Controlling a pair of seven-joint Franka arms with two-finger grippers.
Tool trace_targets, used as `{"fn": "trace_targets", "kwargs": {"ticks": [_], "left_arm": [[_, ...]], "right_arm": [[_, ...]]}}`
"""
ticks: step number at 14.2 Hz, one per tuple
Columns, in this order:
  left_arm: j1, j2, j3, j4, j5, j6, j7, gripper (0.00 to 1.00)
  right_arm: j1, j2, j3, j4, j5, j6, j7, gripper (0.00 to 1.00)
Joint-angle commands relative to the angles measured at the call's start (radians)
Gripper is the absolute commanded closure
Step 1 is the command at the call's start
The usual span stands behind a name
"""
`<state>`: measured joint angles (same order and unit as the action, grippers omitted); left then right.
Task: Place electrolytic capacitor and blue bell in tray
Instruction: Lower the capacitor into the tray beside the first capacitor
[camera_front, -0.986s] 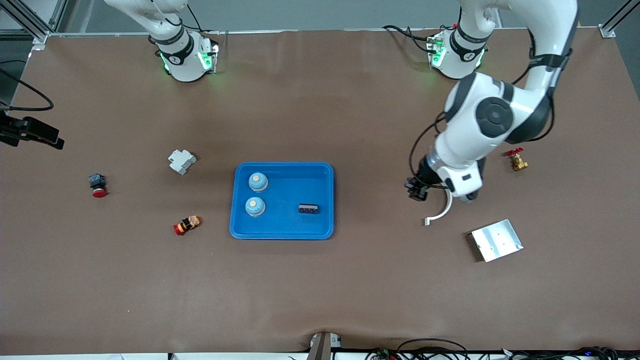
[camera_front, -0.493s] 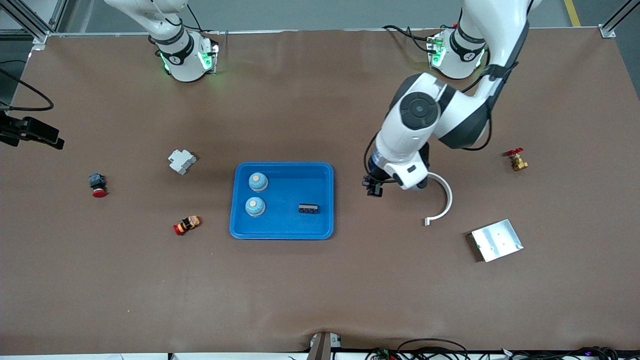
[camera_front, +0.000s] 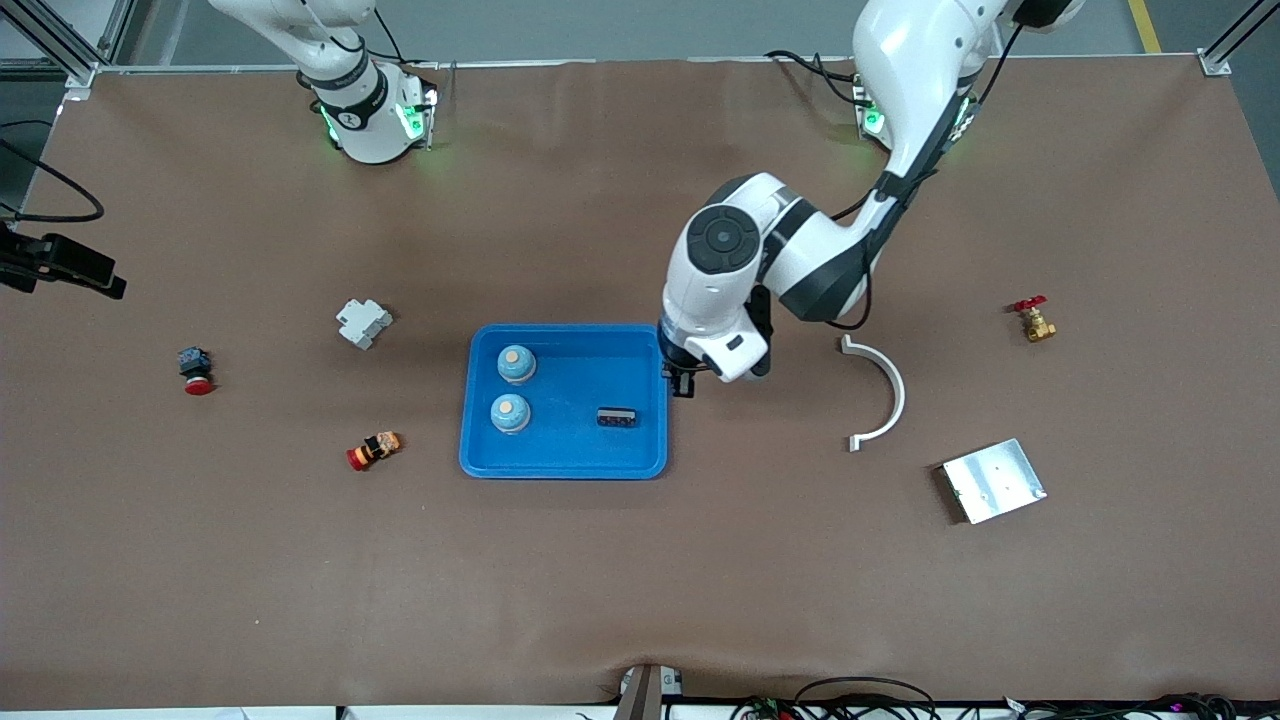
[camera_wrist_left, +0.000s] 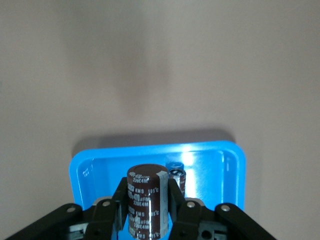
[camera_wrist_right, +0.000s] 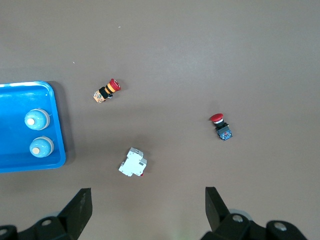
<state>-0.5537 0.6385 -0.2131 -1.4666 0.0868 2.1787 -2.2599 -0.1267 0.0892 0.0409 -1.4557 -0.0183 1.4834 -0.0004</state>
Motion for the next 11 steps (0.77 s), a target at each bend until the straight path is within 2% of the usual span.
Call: {"fn": "trace_targets", "kwargs": {"ticks": [1,3,11], "left_arm": [[-0.078,0.058,0.049,0.06,0.04,-0.023,-0.062,1.0],[-0.119,0.09,0.075,0.071,0.039,-0.022,-0.09,1.0],[-0.163,0.176,0.086,0.107,0.067,0.021,-0.167,1.0]], "right_arm": [[-0.014,0.003,0.008,0.008,0.021,-0.003,0.011,0.0],[-0.014,0.003,0.008,0.008,0.021,-0.005,0.011,0.0],[-0.014,0.003,0.008,0.008,0.021,-0.005,0.011,0.0]]}}
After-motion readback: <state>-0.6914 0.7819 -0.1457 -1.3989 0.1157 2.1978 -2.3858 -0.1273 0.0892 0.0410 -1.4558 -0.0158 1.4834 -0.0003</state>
